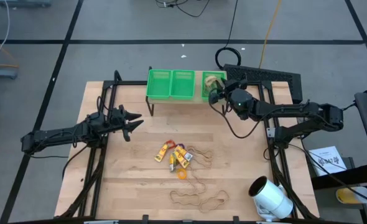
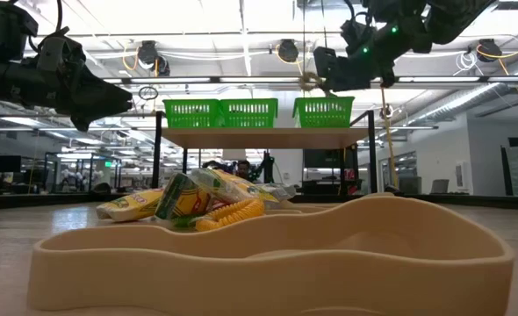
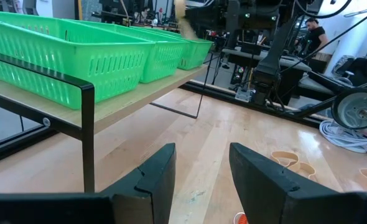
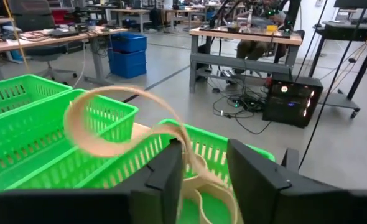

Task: Pick & Place Office Desk Supplies
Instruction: Put the brown rubber band into the right green bin on the shelf

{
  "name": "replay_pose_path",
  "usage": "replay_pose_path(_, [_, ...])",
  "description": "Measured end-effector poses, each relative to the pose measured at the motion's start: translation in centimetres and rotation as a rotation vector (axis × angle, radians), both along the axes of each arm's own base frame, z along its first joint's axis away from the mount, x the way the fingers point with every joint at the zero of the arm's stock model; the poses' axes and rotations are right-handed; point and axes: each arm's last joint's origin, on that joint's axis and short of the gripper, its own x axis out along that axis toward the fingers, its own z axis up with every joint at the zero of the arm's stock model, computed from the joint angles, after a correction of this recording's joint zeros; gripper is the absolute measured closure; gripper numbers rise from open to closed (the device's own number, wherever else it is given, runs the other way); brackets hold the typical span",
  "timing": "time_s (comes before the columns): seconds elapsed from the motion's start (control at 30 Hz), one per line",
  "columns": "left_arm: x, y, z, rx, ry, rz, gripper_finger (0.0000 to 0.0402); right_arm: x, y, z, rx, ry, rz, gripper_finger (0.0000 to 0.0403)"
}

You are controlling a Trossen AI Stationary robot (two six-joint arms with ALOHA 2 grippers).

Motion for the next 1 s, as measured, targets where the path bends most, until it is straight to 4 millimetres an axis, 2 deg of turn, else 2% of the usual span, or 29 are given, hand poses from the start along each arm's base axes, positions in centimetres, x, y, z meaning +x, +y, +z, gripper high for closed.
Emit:
replay_pose_path(0.2, [0.00,0.00,0.00,0.000,0.000,0.000,0.0243,-0.01,0.01,-0.09,0.002,0.012,0.002,0.0239])
replay_pose_path(0.37, [0.00,0.00,0.00,0.000,0.000,0.000,0.0243,-0.01,0.01,-0.09,-0.002,0.021,0.004,0.0219])
replay_pose_path(0.83, [0.00,0.00,0.00,0.000,0.000,0.000,0.0243,-0.03,0.07,-0.47,0.042,0.007,0.018,0.0216])
replay_pose_path(1.0, [0.00,0.00,0.00,0.000,0.000,0.000,0.0243,0.20,0.32,-0.33,0.083,-0.033,0.147,0.0216])
